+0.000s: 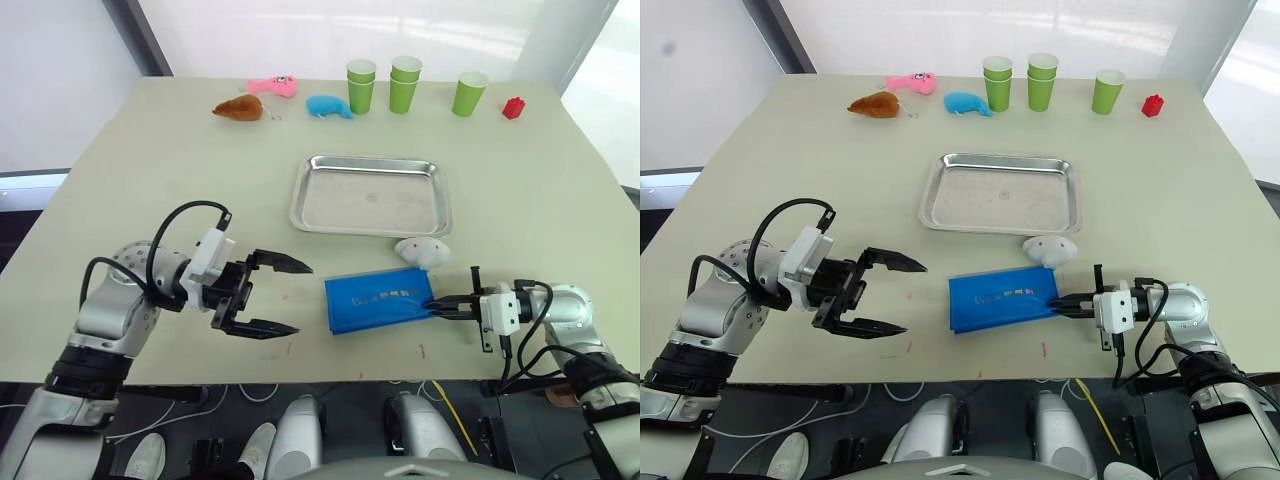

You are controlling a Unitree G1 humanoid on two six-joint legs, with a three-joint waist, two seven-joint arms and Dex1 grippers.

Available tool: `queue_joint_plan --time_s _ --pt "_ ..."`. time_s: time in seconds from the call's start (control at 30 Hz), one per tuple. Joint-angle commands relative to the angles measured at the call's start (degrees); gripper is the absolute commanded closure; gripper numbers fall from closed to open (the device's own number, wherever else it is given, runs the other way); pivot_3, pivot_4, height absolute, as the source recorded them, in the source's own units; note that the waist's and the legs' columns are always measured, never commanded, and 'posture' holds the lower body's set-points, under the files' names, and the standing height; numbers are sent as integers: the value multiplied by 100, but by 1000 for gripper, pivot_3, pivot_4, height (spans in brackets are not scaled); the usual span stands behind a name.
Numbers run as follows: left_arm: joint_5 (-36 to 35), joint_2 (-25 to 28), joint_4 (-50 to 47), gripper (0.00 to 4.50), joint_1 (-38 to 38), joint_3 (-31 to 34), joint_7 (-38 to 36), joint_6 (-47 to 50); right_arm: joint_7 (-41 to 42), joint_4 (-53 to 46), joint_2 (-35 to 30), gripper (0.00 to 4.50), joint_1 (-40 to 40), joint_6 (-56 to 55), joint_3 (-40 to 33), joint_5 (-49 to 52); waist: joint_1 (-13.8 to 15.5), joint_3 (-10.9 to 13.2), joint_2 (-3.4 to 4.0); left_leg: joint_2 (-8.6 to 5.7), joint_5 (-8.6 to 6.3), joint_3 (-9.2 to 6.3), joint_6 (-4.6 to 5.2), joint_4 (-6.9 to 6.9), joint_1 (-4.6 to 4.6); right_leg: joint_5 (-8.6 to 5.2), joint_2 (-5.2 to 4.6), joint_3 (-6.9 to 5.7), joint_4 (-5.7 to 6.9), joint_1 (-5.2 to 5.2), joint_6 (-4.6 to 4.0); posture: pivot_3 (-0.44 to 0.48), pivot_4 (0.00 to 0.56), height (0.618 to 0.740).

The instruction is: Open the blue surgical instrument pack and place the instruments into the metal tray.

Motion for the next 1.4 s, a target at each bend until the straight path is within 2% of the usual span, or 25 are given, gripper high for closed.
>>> queue_joint_plan --time_s 0.03,0.2,0.4,0.6,0.77,0.93,1.1,1.23,1.4 --pt "-87 -1 -128 0 -89 69 -292 -77 50 -91 -27 4465 4 81 -13 116 1 0 0 0 0 0 0 0 0 0 0 0 0 0 0 0 150 740" --pt "-80 -18 -158 0 -71 89 -292 -59 222 -469 -56 4465 126 602 -24 439 3 0 0 0 0 0 0 0 0 0 0 0 0 0 0 0 150 740" --pt "-114 -40 -217 0 -11 150 -292 5 620 -1891 -433 4465 617 2274 91 990 12 2 3 0 0 0 0 0 -2 0 -2 -1 0 0 0 0 150 740" --pt "-163 -49 -465 0 191 234 -291 132 723 -2955 -710 4465 1045 3341 108 1202 5 2 3 0 0 -2 0 -1 -2 -1 0 -3 0 -1 0 0 150 740" --pt "-177 -45 -546 0 240 319 -291 223 166 -3731 -823 4465 1137 5411 -226 2178 3 2 3 0 0 -3 0 0 -2 -1 0 -4 0 -1 1 0 150 740" --pt "-110 -112 -504 0 164 316 -292 211 72 -3582 -1008 4465 737 6729 -256 2327 15 2 3 -1 0 -4 0 0 -5 -1 1 -5 -3 -1 1 0 150 740" --pt "59 -290 -298 0 3 304 -261 116 -75 -2973 -852 4465 62 7664 -278 2366 15 1 2 -1 -1 -5 1 1 -7 0 1 -6 -4 -1 2 0 150 740" --pt "171 -528 -36 0 -192 369 -113 48 -78 -2556 -697 4465 -377 7867 -327 2277 12 1 2 -1 -1 -7 1 0 -8 0 3 -7 -4 -2 1 0 150 740" --pt "305 -873 489 0 -418 493 148 36 84 -2312 -594 4465 -548 7620 -338 2014 13 1 2 -1 -1 -9 2 0 -13 0 4 -8 -5 -4 2 0 150 740"
